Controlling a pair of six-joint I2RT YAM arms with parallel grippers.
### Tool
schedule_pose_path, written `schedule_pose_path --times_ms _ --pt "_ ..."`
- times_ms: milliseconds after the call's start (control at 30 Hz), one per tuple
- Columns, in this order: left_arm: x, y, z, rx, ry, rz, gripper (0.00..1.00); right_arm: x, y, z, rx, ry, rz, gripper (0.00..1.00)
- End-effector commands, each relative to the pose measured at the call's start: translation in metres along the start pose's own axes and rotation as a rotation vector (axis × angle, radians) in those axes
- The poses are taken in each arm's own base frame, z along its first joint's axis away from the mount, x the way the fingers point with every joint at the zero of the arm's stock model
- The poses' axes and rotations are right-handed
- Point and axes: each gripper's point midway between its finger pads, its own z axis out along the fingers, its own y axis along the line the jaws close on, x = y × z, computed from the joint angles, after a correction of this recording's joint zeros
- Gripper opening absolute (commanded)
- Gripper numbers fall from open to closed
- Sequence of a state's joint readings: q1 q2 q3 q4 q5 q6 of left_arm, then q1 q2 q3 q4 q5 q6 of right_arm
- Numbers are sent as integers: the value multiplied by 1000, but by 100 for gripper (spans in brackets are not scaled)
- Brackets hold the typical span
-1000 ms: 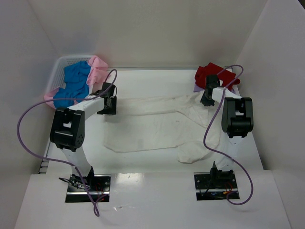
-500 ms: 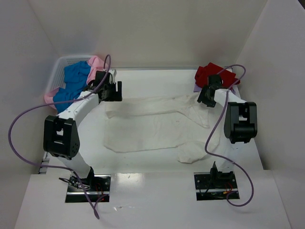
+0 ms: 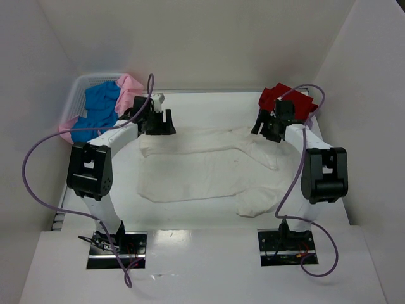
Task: Fold and stack the t-shirts
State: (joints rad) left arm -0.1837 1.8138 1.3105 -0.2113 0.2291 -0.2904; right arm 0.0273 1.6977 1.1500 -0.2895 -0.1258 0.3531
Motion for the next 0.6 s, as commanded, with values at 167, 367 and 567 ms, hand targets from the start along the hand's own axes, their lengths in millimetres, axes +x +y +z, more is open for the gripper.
schedule_pose_path --times_ms 167,367,567 --pt "4 -5 16 62 3 -24 82 18 17 33 -51 57 -49 73" --pt "3 -4 19 61 4 -15 82 22 11 45 -30 81 -54 57" --pt "8 -2 21 58 19 -20 82 21 12 47 -29 82 -54 32"
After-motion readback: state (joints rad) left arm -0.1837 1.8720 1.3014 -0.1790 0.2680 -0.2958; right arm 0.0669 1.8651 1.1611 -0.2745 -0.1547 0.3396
